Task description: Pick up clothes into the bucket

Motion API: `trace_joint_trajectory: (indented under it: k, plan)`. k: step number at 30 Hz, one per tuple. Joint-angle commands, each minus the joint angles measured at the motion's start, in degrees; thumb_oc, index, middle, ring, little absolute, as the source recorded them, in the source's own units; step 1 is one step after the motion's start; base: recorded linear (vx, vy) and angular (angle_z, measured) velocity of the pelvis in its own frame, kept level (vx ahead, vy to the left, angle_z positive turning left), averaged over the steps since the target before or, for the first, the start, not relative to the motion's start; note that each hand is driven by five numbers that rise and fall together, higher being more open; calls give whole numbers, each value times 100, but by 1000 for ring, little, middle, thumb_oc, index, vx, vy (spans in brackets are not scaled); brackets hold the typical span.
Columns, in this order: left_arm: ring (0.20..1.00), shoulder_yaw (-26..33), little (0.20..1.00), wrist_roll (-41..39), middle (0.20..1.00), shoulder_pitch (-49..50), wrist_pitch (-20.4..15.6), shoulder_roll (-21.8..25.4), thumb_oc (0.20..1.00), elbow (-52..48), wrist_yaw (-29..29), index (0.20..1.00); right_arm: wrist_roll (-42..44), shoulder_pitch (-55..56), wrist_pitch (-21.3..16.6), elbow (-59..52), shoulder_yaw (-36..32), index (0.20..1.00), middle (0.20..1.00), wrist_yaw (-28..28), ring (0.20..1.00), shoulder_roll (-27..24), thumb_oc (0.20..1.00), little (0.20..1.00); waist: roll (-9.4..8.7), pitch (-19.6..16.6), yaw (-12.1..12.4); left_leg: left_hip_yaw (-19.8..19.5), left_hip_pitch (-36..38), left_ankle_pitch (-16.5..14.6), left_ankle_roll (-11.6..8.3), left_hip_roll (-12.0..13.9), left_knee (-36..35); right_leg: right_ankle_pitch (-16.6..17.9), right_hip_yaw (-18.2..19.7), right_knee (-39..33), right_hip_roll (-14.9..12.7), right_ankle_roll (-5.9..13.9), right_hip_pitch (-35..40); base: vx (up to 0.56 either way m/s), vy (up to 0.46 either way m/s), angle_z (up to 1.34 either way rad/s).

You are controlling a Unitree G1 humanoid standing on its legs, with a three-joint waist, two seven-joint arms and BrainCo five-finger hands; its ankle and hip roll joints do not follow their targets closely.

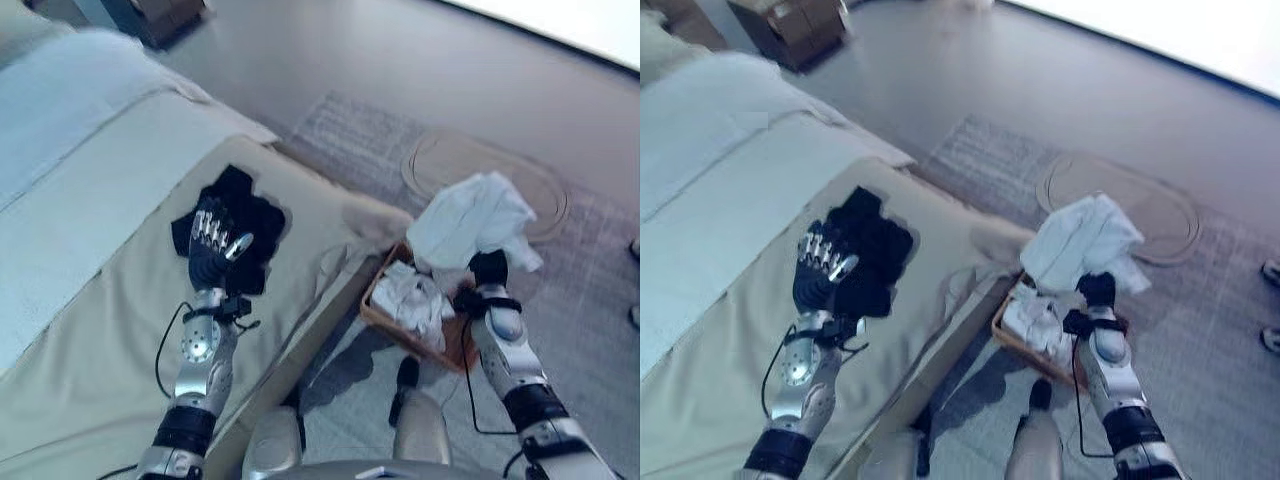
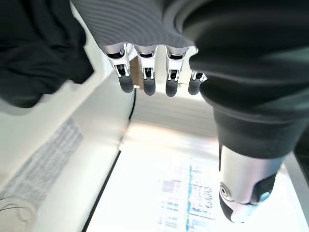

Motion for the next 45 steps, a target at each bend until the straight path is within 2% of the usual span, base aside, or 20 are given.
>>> trace_joint_trajectory:
  k: [1, 8, 9, 17, 18, 19, 20, 21, 24, 25, 32, 38, 45]
  plan:
    - [1000, 66, 1000, -19, 1000, 31, -529, 157, 1000, -727, 114, 1000, -489, -481, -347, -109, -11, 200, 200, -397, 200, -304, 200, 200, 54, 133, -60, 84, -669, 220, 142, 76, 285, 48, -26, 204, -366, 287, -176, -119, 41, -15]
    - [1000, -50, 1000, -91, 1000, -31, -589, 209, 1000, -1159, 203, 1000, -592, -1212, -355, 681, -43, 200, 200, -895, 200, -513, 200, 200, 129, 502, -22, 26, -1659, 56, 159, 81, 1028, -163, 148, 831, -412, 220, -960, -93, -10, 0]
    - [1000, -82, 1000, -111, 1000, -18, -616, 255, 1000, -1336, 204, 1000, -552, -1494, -341, 999, -29, 200, 200, -981, 200, -624, 200, 200, 166, 594, 7, -18, -2012, 30, 152, 73, 1257, -247, 171, 1059, -416, 190, -1252, -57, -24, 16]
    - [1000, -211, 1000, -41, 1000, -29, -646, 397, 1000, -1634, 365, 1000, -335, -2412, -283, 2033, 62, 200, 200, -1212, 200, -993, 200, 200, 302, 722, 136, -126, -3039, -100, 160, 46, 1983, -525, 318, 1906, -429, 121, -2218, -49, -15, 13]
    - [1000, -255, 1000, -19, 1000, -29, -668, 411, 1000, -1729, 435, 1000, -323, -2683, -242, 2297, 174, 200, 200, -1244, 200, -1116, 200, 200, 346, 735, 188, -188, -3228, -317, 129, 44, 2222, -764, 376, 2226, -406, 170, -2431, -33, 0, 6]
    - [1000, -260, 1000, -5, 1000, -36, -687, 393, 1000, -1766, 490, 1000, -327, -2784, -226, 2407, 197, 200, 200, -1261, 200, -1159, 200, 200, 349, 761, 190, -157, -3398, -158, 176, 26, 2255, -632, 361, 2240, -426, 105, -2573, -32, 0, 6]
    - [1000, -257, 1000, -2, 1000, -38, -686, 390, 1000, -1768, 494, 1000, -323, -2794, -230, 2416, 203, 200, 200, -1258, 200, -1161, 200, 200, 348, 746, 189, -155, -3426, -164, 176, 27, 2271, -638, 369, 2257, -427, 105, -2605, -17, -7, 8]
    - [1000, -267, 1000, 60, 1000, -67, -697, 389, 1000, -1793, 608, 1000, -321, -3031, -199, 2688, 287, 200, 200, -1315, 200, -1229, 200, 200, 377, 757, 226, -202, -3570, -400, 140, 36, 2499, -877, 445, 2545, -415, 145, -2790, 74, -26, 5]
    - [1000, -290, 1000, 96, 1000, -91, -711, 396, 1000, -1813, 695, 1000, -316, -3272, -170, 2943, 375, 200, 200, -1343, 200, -1283, 200, 200, 401, 780, 257, -220, -3769, -423, 149, 24, 2627, -936, 487, 2713, -405, 131, -2991, 3, -15, 5]
    - [1000, -312, 1000, 114, 1000, -103, -725, 412, 1000, -1865, 763, 1000, -331, -3539, -105, 3339, 480, 200, 200, -1363, 200, -1358, 200, 200, 438, 801, 299, -242, -3965, -445, 158, 6, 2745, -981, 526, 2879, -410, 119, -3203, 0, 0, 0]
    - [1000, -345, 1000, 124, 1000, -71, -734, 453, 1000, -2019, 884, 1000, -436, -3958, 172, 4342, 661, 200, 200, -1432, 200, -1549, 200, 200, 512, 908, 345, -230, -4336, -525, 195, -41, 3059, -1105, 680, 3278, -417, 82, -3646, -2, -1, 0]
    - [1000, -351, 1000, 113, 1000, -62, -725, 467, 1000, -2002, 932, 1000, -944, -3961, 538, 4925, 885, 200, 200, -1362, 200, -1675, 200, 200, 541, 926, 315, -225, -4491, -578, 202, -70, 3210, -1185, 753, 3469, -427, 54, -3854, 4, 4, 2]
    - [1000, -325, 1000, 101, 1000, -114, -671, 503, 1000, -2201, 967, 1000, -735, -3983, 730, 5532, 519, 200, 200, -1480, 200, -1796, 200, 200, 607, 909, 292, -192, -4656, -628, 216, -108, 3334, -1234, 821, 3581, -433, 43, -4044, 1, 0, 0]
